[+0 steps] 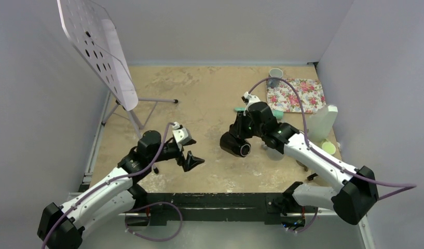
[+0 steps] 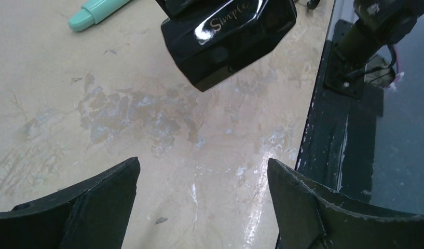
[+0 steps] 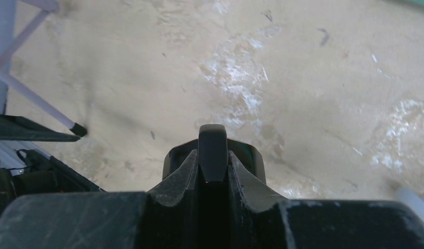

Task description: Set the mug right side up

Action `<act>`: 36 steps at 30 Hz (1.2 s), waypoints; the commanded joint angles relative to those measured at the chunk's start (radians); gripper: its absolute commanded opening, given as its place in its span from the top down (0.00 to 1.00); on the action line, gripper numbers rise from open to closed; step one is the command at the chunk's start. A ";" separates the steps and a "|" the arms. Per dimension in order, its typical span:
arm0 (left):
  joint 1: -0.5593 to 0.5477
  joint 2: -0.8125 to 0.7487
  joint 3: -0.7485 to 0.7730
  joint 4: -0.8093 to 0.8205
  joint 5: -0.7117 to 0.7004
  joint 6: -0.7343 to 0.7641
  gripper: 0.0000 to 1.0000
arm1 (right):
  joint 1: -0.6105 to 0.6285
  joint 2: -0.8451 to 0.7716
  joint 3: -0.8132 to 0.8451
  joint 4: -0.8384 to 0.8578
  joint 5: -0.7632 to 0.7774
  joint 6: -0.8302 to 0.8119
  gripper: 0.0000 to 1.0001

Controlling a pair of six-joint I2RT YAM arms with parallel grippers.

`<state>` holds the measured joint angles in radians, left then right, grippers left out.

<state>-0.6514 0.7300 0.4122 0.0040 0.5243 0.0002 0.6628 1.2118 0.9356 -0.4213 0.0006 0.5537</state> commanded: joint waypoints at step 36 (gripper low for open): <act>-0.008 0.224 0.242 0.525 0.313 -0.365 0.14 | 0.052 -0.366 -0.101 0.768 -0.309 -0.028 1.00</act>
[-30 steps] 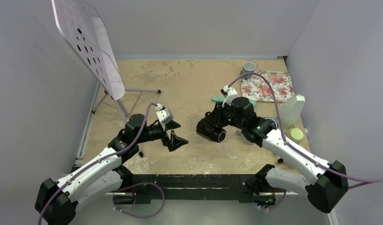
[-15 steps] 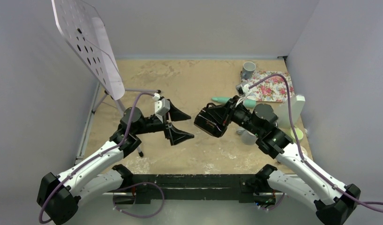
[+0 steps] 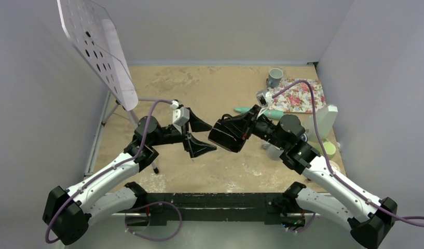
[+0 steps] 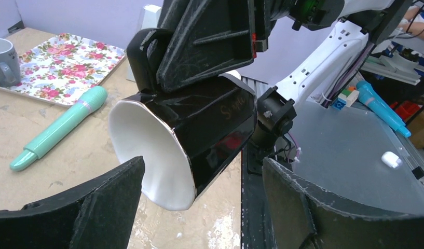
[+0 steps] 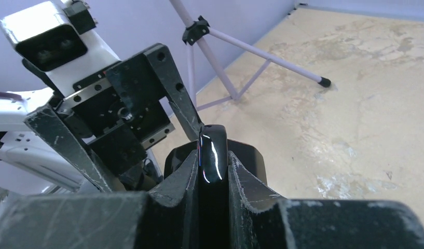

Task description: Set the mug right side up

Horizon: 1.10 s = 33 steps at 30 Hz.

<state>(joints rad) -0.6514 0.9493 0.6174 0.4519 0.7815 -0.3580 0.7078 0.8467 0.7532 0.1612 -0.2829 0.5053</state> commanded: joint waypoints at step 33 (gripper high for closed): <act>-0.016 -0.006 0.121 -1.040 -0.166 1.824 1.00 | 0.232 0.528 0.545 -0.657 0.474 -0.095 0.01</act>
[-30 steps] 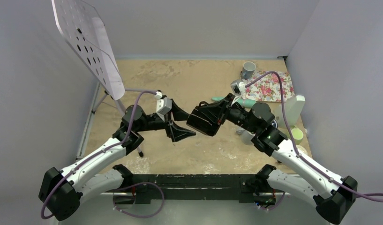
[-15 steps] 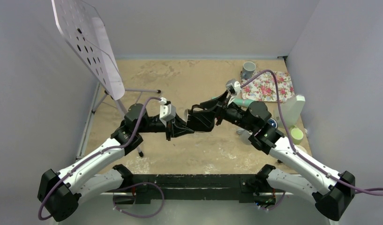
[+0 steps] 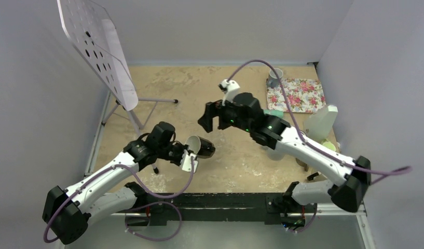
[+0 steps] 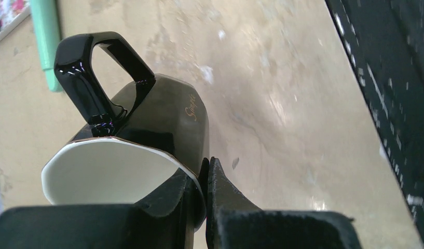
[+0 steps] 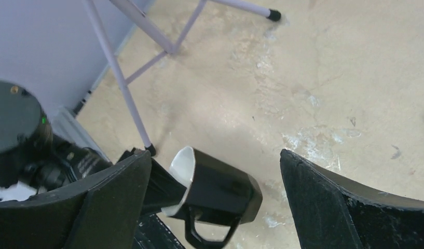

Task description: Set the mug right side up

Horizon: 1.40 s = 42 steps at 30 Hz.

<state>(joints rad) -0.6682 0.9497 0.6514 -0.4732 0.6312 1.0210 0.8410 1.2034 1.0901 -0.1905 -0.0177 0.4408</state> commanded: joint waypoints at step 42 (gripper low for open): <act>0.000 -0.269 -0.059 0.436 -0.189 -0.501 0.00 | -0.514 0.102 0.286 -0.351 0.369 0.041 1.00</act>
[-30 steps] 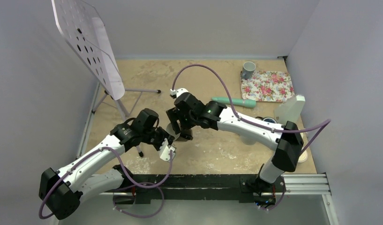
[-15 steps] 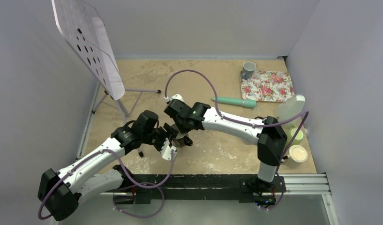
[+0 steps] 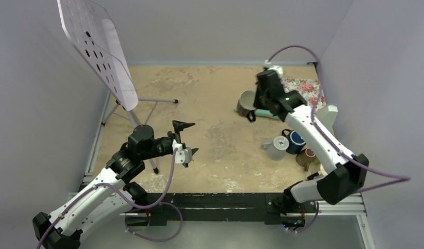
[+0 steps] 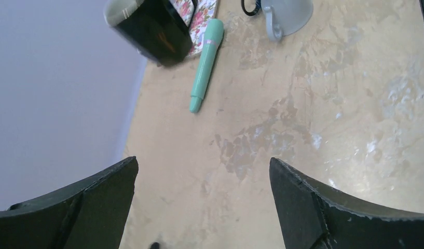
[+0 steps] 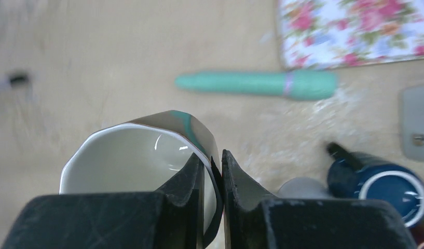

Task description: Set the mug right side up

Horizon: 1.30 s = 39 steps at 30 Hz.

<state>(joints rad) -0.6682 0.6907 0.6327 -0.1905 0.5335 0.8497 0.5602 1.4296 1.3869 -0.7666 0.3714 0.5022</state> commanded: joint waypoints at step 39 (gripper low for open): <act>0.048 0.064 -0.244 0.434 -0.243 -0.492 0.00 | -0.709 0.808 0.661 0.300 0.018 0.214 1.00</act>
<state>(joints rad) -0.6281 0.7532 0.3767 0.1875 0.3012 0.3363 -0.1570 2.2658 1.9877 -0.5217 0.3565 0.6544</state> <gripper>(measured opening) 0.997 0.139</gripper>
